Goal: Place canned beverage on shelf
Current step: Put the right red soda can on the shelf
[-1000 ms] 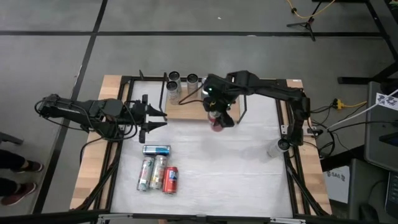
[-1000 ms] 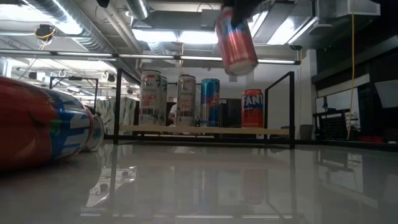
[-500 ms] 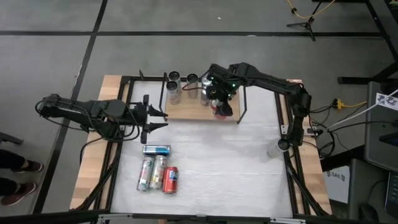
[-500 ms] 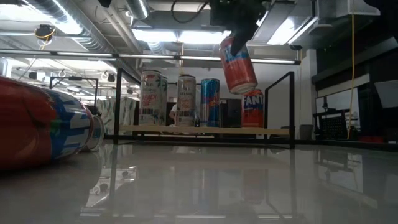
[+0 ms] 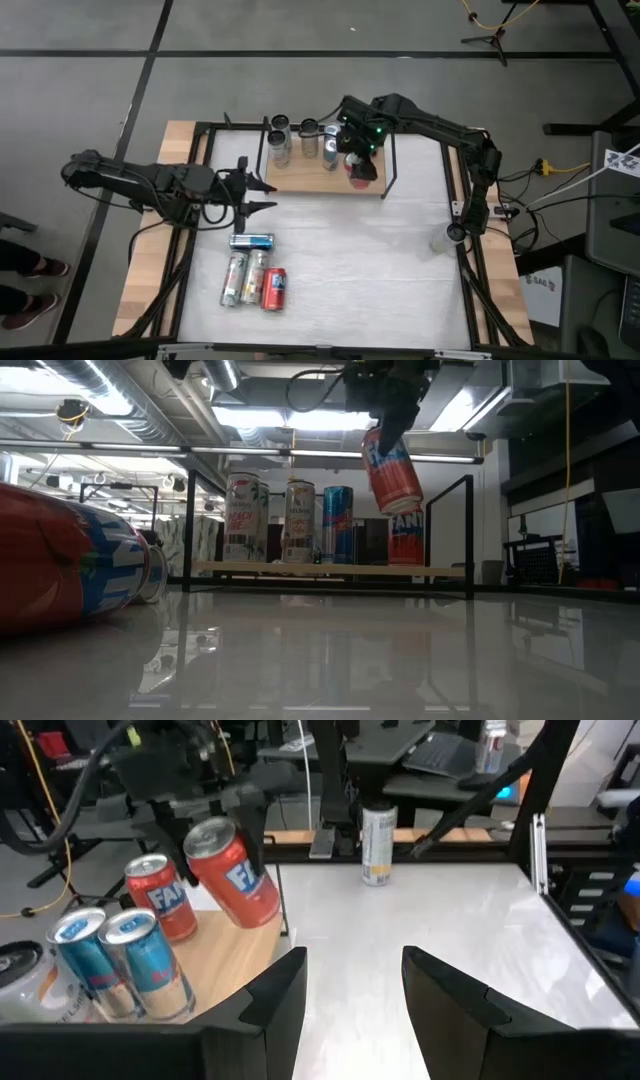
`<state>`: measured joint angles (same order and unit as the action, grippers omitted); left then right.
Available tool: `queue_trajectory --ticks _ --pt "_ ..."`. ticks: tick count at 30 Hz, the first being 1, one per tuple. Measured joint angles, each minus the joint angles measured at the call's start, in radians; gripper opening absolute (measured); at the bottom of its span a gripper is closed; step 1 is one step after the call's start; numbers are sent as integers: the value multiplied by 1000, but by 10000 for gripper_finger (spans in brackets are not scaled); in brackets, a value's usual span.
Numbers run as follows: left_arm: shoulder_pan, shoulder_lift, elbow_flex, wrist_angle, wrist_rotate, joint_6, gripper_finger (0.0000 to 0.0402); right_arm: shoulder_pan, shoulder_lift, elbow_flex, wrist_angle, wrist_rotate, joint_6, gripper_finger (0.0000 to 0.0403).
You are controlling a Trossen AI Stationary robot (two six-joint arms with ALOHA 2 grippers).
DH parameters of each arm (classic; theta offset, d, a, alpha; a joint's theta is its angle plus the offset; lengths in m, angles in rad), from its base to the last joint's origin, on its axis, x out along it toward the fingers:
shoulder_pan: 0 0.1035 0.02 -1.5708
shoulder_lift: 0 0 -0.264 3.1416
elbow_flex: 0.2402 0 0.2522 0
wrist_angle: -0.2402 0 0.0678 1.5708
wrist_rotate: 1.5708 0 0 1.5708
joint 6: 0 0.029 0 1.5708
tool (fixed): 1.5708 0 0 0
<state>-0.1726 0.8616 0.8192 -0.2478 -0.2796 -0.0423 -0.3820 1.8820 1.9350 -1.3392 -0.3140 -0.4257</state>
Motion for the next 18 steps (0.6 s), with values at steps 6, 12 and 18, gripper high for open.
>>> queue_trajectory --ticks 6,12,18 --pt "0 38 0 0 0 0 158 -20 0 0 -45 -11 6 291" --pt "0 67 0 18 0 0 158 -20 0 0 -59 -21 7 291" --pt "0 85 -1 54 0 1 158 -47 -6 0 -54 -5 10 291"
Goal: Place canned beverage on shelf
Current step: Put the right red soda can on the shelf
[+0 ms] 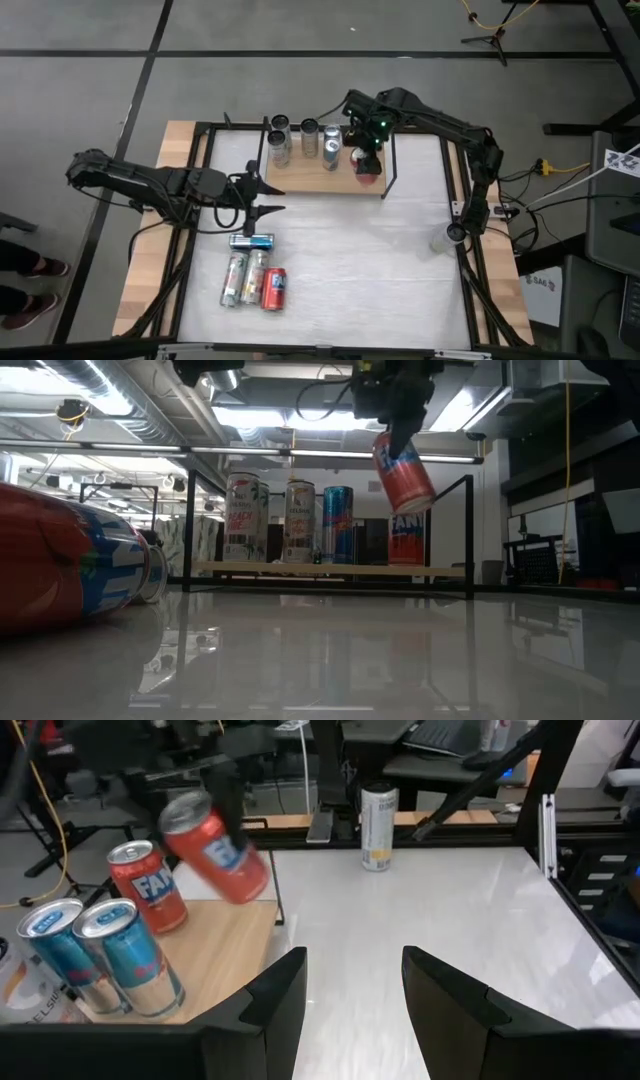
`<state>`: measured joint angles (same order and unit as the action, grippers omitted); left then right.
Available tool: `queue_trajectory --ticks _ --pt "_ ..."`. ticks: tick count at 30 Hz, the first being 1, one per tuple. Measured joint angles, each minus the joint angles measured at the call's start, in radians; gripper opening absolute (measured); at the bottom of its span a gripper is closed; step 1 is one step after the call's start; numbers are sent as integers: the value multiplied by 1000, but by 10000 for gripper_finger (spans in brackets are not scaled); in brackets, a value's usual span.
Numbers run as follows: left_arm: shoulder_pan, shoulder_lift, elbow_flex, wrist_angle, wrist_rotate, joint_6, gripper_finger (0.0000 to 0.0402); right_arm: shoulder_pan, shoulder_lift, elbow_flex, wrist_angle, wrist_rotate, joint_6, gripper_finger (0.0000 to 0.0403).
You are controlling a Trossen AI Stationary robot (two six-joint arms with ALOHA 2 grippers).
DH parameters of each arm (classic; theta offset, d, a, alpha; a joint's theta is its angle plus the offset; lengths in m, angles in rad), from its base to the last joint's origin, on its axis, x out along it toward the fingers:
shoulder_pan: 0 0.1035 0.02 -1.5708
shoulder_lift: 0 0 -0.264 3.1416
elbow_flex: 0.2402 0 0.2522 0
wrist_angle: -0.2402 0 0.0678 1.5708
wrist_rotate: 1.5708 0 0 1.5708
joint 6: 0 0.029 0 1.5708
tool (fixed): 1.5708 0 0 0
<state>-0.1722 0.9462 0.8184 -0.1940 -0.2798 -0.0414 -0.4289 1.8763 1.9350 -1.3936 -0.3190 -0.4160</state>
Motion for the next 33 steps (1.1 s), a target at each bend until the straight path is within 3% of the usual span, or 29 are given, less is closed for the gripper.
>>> queue_trajectory --ticks 5,13,18,29,33 --pt "14 28 0 93 0 14 158 -4 0 0 67 84 0 291" --pt "69 134 0 223 0 25 158 -4 0 0 120 91 44 291" --pt "119 247 0 302 0 27 158 0 0 0 117 91 73 291" --pt "233 513 0 696 65 30 158 64 -69 0 103 116 76 291" --pt "250 547 0 708 61 51 158 102 -132 0 64 151 76 291"
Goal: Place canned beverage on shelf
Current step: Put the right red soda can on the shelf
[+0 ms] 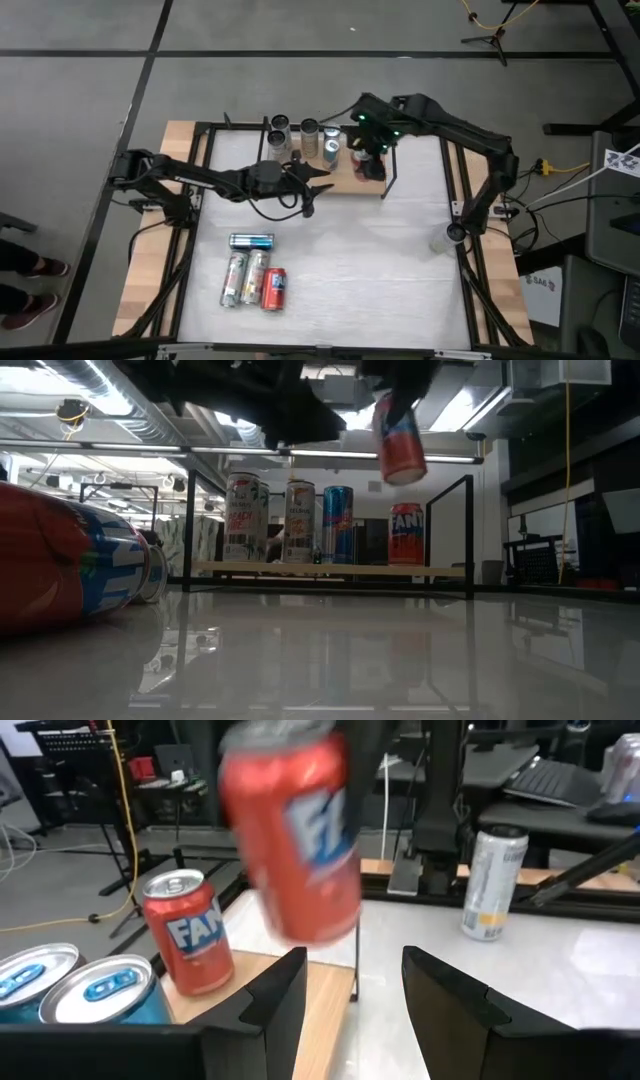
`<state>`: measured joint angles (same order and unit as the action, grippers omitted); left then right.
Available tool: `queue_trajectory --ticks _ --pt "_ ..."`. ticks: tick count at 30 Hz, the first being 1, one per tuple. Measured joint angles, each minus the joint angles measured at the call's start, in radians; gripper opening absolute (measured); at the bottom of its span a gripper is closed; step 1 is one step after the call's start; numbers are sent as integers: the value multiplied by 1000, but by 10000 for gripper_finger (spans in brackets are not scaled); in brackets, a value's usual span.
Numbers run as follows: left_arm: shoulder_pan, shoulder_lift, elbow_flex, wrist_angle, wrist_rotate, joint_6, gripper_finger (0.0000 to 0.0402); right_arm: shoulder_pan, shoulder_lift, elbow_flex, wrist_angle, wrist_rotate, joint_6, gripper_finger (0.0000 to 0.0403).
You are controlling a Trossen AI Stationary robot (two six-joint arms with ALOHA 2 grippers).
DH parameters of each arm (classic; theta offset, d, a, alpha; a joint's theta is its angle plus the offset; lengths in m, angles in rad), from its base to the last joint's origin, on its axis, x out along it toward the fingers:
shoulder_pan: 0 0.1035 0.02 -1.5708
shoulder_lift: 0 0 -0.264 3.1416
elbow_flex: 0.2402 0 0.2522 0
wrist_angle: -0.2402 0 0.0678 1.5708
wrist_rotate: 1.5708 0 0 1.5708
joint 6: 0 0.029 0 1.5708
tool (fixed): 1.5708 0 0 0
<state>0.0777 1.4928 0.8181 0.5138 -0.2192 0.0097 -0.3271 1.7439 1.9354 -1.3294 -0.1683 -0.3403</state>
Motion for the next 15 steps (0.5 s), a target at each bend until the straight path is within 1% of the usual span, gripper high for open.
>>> queue_trajectory --ticks 3,5,8,11,15 --pt "4 6 0 -3 0 0 158 28 -55 0 -44 43 25 291" --pt "4 6 0 -3 0 1 158 44 -106 -23 -41 56 55 291" --pt "4 6 0 -3 0 1 158 57 -221 -147 22 84 111 291" --pt "3 6 0 -3 0 1 158 62 -346 -325 146 129 159 291" --pt "3 6 0 -3 0 1 158 58 -473 -500 403 133 168 291"
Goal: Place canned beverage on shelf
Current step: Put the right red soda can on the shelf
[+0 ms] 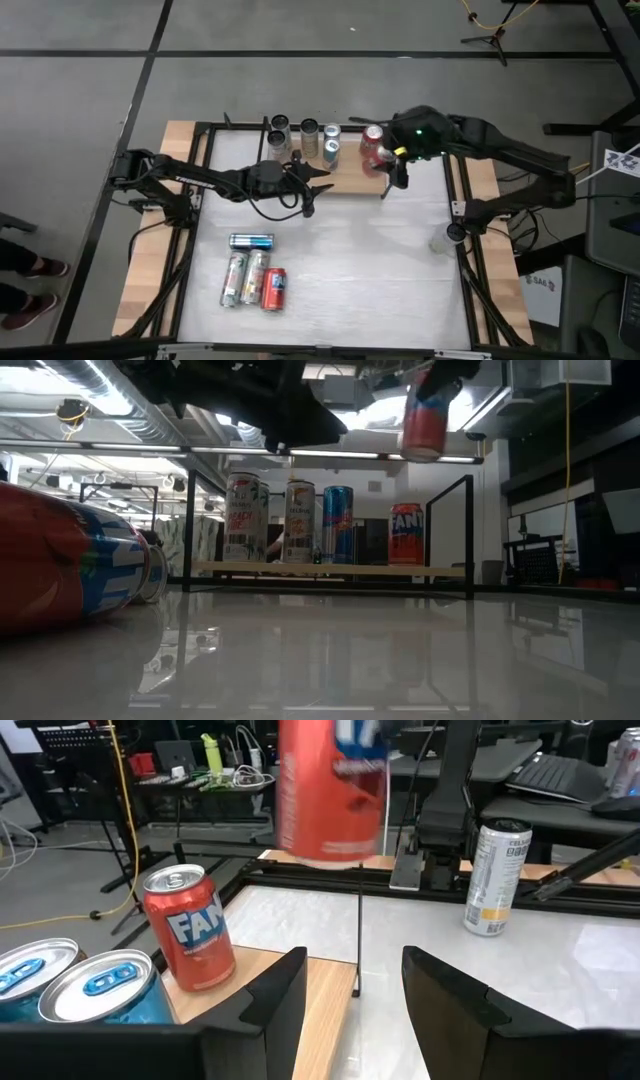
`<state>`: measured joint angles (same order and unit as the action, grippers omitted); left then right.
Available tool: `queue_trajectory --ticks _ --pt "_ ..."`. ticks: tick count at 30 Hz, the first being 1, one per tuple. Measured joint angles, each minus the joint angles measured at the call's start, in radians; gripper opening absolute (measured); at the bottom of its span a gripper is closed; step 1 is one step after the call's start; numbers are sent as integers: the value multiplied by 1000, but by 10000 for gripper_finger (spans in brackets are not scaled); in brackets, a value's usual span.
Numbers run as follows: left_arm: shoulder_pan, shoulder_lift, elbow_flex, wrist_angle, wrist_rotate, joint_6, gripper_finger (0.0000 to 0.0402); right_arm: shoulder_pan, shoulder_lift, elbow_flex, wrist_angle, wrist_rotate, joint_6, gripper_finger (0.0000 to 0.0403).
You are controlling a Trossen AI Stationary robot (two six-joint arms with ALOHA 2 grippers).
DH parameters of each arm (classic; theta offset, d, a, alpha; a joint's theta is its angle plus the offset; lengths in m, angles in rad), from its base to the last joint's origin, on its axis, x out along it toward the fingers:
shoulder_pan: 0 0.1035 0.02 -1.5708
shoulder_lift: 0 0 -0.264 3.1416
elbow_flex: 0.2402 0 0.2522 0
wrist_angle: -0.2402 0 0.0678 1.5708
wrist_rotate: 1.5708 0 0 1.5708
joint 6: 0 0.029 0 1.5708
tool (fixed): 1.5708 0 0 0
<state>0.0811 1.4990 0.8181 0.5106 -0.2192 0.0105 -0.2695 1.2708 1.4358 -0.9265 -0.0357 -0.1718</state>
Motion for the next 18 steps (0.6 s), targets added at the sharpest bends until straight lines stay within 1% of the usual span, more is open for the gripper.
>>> queue_trajectory --ticks 3,6,9,18 --pt "0 0 0 0 0 0 158 -13 -25 -53 114 -23 -37 291" --pt "0 0 0 0 0 0 158 -40 -5 -57 141 -127 -62 291" --pt "0 0 0 -1 0 0 158 -65 41 -57 188 -192 -78 291" --pt "0 0 0 -1 0 1 158 -104 185 -57 194 -194 -141 292"
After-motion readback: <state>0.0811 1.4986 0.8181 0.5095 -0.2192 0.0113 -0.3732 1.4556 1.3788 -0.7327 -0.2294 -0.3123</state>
